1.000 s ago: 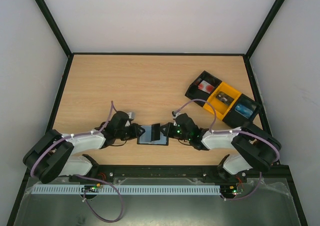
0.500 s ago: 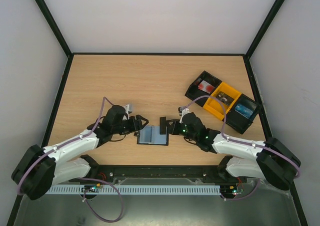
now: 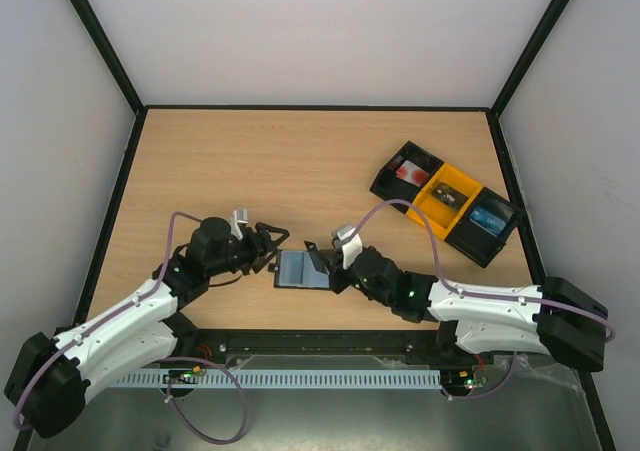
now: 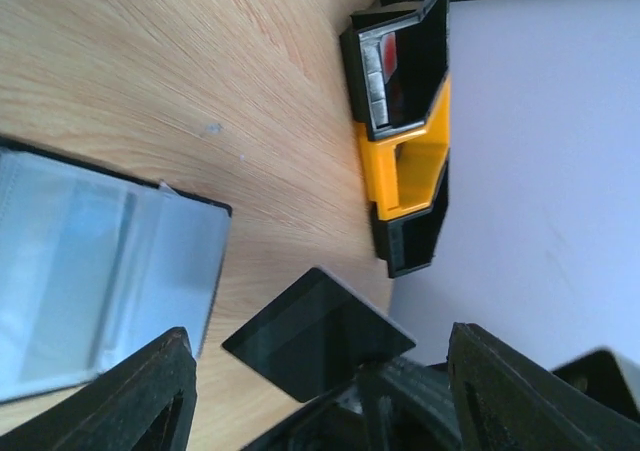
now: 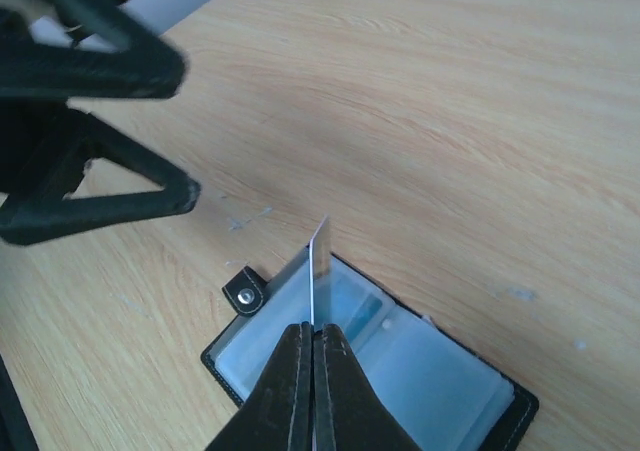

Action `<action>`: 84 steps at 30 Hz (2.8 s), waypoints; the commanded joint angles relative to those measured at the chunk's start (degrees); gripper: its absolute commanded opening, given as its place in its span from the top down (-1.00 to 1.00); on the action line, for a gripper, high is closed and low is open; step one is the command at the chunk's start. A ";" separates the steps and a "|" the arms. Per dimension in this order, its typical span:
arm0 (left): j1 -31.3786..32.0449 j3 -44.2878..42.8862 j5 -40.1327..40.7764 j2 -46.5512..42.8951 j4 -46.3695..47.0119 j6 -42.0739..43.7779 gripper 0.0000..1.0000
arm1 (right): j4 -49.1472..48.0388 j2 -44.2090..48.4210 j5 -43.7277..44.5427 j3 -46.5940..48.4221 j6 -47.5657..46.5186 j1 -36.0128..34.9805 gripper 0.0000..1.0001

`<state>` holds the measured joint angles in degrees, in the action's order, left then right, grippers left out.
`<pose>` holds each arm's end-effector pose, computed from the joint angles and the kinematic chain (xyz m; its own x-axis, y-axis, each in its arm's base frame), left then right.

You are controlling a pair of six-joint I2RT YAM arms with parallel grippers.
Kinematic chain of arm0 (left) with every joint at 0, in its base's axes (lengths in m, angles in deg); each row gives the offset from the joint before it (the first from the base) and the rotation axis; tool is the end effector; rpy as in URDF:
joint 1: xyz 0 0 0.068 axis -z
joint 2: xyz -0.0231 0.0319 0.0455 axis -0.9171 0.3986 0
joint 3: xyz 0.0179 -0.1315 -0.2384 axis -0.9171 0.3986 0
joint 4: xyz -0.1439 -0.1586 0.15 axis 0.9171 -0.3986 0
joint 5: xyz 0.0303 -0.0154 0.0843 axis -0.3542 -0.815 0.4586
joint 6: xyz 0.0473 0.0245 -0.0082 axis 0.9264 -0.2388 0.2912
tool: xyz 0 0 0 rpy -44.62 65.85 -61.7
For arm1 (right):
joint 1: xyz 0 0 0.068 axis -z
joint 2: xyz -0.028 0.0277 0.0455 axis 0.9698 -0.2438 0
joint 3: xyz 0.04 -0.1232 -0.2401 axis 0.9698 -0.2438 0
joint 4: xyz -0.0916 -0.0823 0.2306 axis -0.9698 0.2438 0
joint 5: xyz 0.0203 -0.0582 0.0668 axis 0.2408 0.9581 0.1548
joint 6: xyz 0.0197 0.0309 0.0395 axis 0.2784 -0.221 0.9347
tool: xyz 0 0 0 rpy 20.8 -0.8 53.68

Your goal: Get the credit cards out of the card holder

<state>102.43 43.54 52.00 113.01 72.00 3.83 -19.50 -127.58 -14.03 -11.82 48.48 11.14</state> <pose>0.1476 -0.1212 0.2142 -0.8491 -0.5136 -0.1239 -0.0845 0.3635 -0.9278 0.0994 0.2035 0.1991 -0.5043 -0.0846 -0.8594 -0.7222 0.5869 0.3660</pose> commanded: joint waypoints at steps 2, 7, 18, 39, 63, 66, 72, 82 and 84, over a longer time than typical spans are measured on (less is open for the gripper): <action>-0.39 1.60 -1.75 -3.92 0.58 -10.56 -0.38 | -7.07 1.37 7.26 0.22 -17.46 -4.56 0.95; -0.40 5.77 -5.10 -4.78 5.93 -14.86 -0.33 | -10.97 0.09 6.24 0.17 -24.09 -7.31 0.95; -0.30 8.86 -7.80 -6.94 10.02 -18.55 -0.27 | -10.05 -6.21 11.08 3.96 -30.67 -13.21 0.96; -0.30 11.35 -7.29 -10.04 9.63 -21.49 0.19 | -12.56 -10.07 13.82 3.76 -36.60 -15.66 0.95; -0.10 12.62 -7.89 -10.60 12.03 -21.63 0.70 | -13.88 -12.26 15.79 4.38 -39.08 -16.26 0.95; -0.09 12.62 -7.97 -10.60 11.54 -21.58 0.54 | -14.04 -12.53 16.21 4.60 -39.48 -16.36 0.95; -0.05 12.80 -7.64 -10.45 11.52 -21.55 0.44 | -14.37 -13.37 16.49 5.56 -40.32 -16.62 0.95; -0.02 13.30 -7.84 -9.99 12.08 -21.40 0.69 | -14.97 -14.68 17.20 6.08 -39.95 -16.86 0.95; 0.03 13.26 -7.71 -10.09 12.20 -21.37 0.86 | -14.16 -14.59 17.21 5.96 -39.28 -16.88 0.95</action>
<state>102.45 55.95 44.92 103.13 83.03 -17.85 -32.68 -142.05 1.70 -6.95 8.72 -5.14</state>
